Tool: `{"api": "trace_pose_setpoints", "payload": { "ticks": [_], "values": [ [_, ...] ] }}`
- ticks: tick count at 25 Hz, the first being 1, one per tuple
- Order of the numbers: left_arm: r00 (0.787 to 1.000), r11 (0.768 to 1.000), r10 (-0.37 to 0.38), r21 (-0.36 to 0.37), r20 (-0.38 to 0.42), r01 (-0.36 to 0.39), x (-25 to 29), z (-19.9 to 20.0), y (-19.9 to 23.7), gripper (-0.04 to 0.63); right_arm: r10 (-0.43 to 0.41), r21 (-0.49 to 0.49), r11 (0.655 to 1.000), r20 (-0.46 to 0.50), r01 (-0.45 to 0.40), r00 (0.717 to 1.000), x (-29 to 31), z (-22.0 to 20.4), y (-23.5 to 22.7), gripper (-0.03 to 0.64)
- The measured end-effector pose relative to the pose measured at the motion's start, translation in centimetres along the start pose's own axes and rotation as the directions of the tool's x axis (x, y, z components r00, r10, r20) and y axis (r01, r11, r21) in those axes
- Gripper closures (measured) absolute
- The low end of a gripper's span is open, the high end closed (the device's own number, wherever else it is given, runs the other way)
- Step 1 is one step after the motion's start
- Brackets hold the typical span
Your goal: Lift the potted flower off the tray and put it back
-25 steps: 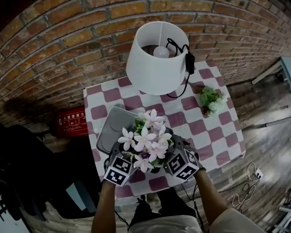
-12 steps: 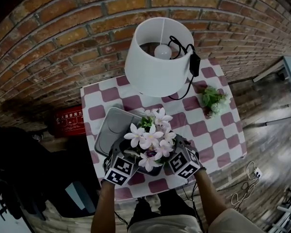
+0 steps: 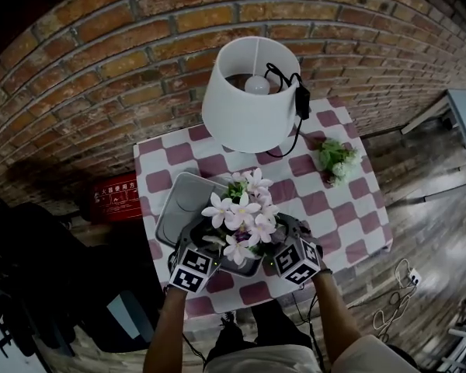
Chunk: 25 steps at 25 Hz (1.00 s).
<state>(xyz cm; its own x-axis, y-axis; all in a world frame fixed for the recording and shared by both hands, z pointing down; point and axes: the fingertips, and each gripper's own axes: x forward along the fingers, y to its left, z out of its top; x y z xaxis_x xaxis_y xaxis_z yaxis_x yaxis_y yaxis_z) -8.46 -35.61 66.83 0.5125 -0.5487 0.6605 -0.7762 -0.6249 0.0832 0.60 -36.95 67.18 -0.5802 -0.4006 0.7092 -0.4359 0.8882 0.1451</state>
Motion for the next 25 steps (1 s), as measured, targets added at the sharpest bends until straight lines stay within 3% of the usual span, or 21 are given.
{"api": "trace_pose_setpoints", "payload": {
  "ticks": [7,14,20,25],
  "values": [
    [0.999,0.999,0.044,0.011,-0.008,-0.044,-4.0,-1.8,-0.5,0.184,-0.097,0.033,0.995,-0.006,0.097,0.995,-4.9,-0.6,0.3,0.330],
    [0.996,0.995,0.087,0.055,0.021,-0.088,-9.9,-2.0,-1.8,0.229,-0.249,0.071,0.966,0.019,0.247,0.968,-12.0,0.7,0.8,0.376],
    [0.996,0.978,0.080,0.189,0.041,-0.087,-14.7,-1.0,-5.2,0.288,-0.274,0.078,0.960,0.051,0.270,0.960,-16.4,2.8,4.2,0.414],
    [0.988,0.960,0.130,0.239,0.088,-0.147,-18.7,0.0,-7.0,0.319,-0.259,0.093,0.963,0.085,0.252,0.962,-19.4,4.2,8.2,0.462]
  ]
}}
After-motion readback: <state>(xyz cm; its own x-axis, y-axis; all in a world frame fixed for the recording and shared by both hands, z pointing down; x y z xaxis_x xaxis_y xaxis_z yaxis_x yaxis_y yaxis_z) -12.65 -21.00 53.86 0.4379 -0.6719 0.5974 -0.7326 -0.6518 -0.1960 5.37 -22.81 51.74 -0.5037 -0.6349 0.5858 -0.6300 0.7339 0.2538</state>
